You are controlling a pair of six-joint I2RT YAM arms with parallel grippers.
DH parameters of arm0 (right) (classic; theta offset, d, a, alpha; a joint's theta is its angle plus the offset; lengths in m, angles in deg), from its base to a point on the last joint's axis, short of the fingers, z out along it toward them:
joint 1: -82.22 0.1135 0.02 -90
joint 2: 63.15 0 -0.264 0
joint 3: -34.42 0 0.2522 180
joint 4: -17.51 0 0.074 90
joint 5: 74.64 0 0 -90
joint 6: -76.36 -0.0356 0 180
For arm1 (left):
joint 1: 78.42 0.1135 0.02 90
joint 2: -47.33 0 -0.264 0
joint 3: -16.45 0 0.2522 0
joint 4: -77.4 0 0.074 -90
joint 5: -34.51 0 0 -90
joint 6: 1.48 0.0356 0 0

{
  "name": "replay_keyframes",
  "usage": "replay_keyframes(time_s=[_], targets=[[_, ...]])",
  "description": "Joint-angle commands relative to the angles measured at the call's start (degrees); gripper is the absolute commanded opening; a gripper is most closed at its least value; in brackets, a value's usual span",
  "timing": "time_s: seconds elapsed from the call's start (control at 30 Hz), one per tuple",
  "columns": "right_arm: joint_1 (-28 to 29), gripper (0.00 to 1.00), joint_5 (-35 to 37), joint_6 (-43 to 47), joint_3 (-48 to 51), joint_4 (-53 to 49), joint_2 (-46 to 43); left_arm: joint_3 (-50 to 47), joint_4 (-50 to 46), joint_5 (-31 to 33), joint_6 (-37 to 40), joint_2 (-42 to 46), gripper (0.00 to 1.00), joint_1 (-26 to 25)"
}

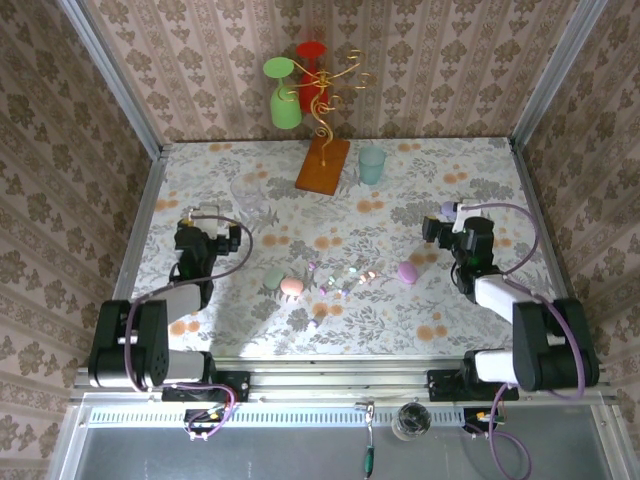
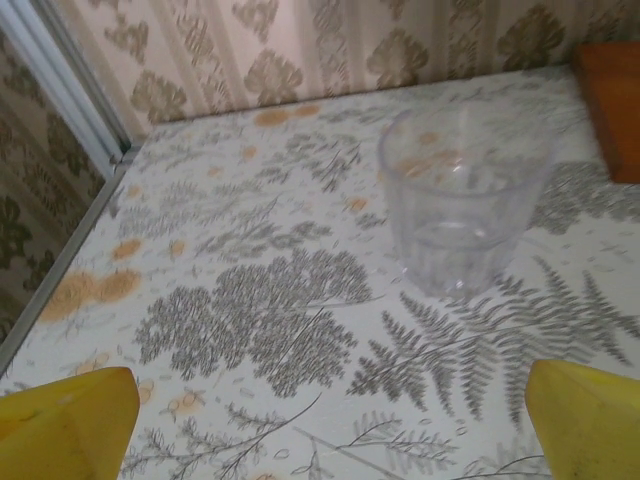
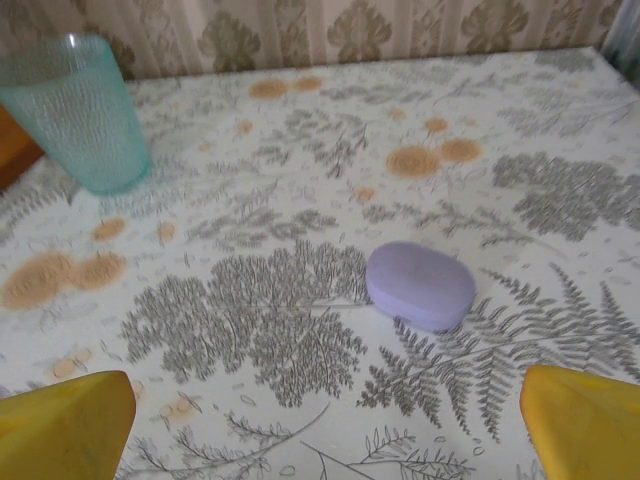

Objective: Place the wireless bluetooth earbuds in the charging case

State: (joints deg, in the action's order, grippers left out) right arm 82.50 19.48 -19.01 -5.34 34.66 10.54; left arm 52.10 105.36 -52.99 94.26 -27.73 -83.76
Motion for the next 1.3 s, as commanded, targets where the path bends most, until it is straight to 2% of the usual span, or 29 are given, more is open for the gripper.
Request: replay_keyframes(time_s=[0.0,0.13,0.23,0.33,0.4,0.47,0.63,0.73,0.93,1.0,1.07,1.27], targets=[[0.25,1.0,3.23,-4.76,-4.2,-14.2,-5.65,3.31,-9.83,2.97,4.2,5.17,1.0,-2.98],[0.3,1.0,0.24,-8.15,-4.36,-20.33,-11.35,6.51,-19.51,5.06,5.9,9.6,1.0,-8.16],[0.34,1.0,-3.01,-12.72,-5.44,-26.85,-14.75,10.89,-29.1,8.02,3.26,11.8,1.0,-12.97],[1.25,1.0,-11.48,-12.27,-4.75,-28.39,-17.23,13.23,-34.77,8.43,-1.1,12.87,1.0,-17.09],[3.07,1.0,-17.46,-9.27,-4.51,-28.9,-18.29,14.94,-39.31,6.52,-5.99,13.1,1.0,-17.6],[6.58,1.0,-18.97,-6.32,-5.11,-30.45,-18.87,16.46,-43.27,6.33,-11.37,13.06,1.0,-17.58],[19.92,1.0,-18.18,3.99,-7.31,-31.88,-16.7,17.2,-47.62,2.03,-19.43,13.67,1.0,-14.93],[25.79,1.0,-20.26,6.33,-9.27,-29.92,-12.78,16.04,-47.61,-2.07,-24.09,15.01,1.0,-11.49],[36.86,1.0,-22.2,12.7,-16.46,-26.66,-0.18,12.86,-46.55,-9.47,-32.82,17.65,1.0,-3.32],[40.89,1.0,-18.19,16.18,-20.91,-28.47,5.2,12.06,-46.64,-10.51,-33.75,18.88,1.0,-1.85],[43.64,1.0,-15.8,18.53,-23.37,-26.77,10.58,11.33,-46.73,-10.68,-33.94,19.95,1.0,-1.12],[46.89,0.96,-17.57,24.13,-34.44,-31.45,25.72,10.24,-47.19,-10.54,-32.6,21.61,1.0,-0.37]])
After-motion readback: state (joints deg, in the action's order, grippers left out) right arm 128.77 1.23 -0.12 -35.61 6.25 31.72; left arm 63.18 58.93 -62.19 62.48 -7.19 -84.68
